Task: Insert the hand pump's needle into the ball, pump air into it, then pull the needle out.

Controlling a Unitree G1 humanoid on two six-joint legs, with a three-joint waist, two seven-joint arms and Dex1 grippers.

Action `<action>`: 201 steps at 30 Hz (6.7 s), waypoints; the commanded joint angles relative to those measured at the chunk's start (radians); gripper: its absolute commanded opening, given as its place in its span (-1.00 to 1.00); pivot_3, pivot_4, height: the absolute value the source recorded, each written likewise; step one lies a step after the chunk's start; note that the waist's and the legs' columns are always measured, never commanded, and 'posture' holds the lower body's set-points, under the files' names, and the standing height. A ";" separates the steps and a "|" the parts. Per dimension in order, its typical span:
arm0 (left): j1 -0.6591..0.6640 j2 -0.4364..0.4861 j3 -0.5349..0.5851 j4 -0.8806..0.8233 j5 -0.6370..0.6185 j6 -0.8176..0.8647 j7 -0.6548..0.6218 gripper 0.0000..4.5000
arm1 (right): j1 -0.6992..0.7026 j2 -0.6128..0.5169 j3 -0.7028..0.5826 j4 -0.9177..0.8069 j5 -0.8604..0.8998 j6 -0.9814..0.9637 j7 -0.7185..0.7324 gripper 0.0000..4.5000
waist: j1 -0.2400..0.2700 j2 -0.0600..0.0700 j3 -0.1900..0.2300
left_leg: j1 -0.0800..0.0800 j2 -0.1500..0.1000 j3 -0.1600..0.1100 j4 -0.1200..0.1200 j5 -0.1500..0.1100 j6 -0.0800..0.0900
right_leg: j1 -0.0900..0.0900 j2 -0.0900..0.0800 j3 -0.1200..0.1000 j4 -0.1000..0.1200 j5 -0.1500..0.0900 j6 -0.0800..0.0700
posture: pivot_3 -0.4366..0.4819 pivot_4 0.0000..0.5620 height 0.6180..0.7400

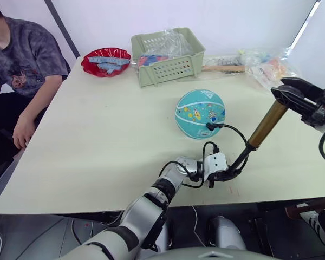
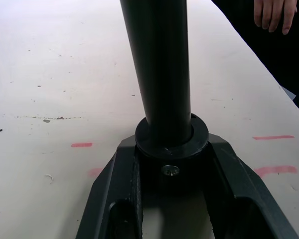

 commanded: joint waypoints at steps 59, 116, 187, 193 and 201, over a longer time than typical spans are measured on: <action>0.059 0.029 -0.051 0.053 0.061 0.026 -0.011 -0.50 | 0.014 -0.052 -0.143 -0.057 0.029 -0.061 0.057 -0.29 | 0.000 -0.001 0.000 | 0.000 0.000 -0.001 0.000 0.000 0.000 | 0.000 0.000 -0.001 0.000 -0.002 -0.002 | -0.05 -0.47 1.00; 0.056 0.031 -0.044 0.051 0.052 0.037 -0.004 -0.50 | 0.093 0.031 -0.041 -0.055 -0.092 -0.131 0.092 -0.29 | -0.001 0.001 -0.001 | 0.001 0.000 0.000 0.000 0.000 0.000 | 0.000 0.000 0.000 0.000 -0.002 -0.003 | -0.05 -0.47 1.00; 0.054 0.037 -0.051 0.062 0.055 0.036 0.002 -0.50 | -0.078 -0.067 -0.136 0.004 0.033 -0.053 0.022 -0.29 | 0.000 0.000 0.007 | -0.001 0.000 0.000 0.000 0.000 0.000 | -0.001 -0.001 0.000 -0.001 -0.001 -0.001 | -0.05 -0.47 1.00; 0.057 0.037 -0.054 0.061 0.055 0.034 0.005 -0.50 | 0.088 -0.017 -0.052 -0.056 -0.073 -0.073 0.067 -0.29 | 0.001 0.000 0.006 | -0.001 0.000 -0.001 0.000 0.000 0.000 | 0.000 0.000 -0.001 -0.001 0.000 0.000 | -0.05 -0.47 1.00; 0.060 0.040 -0.056 0.060 0.057 0.032 0.007 -0.50 | 0.267 0.107 0.154 -0.092 -0.241 -0.159 0.073 -0.29 | -0.003 -0.006 -0.002 | 0.002 0.002 -0.001 0.000 0.000 0.000 | 0.001 0.001 -0.001 0.000 -0.001 0.000 | -0.05 -0.47 1.00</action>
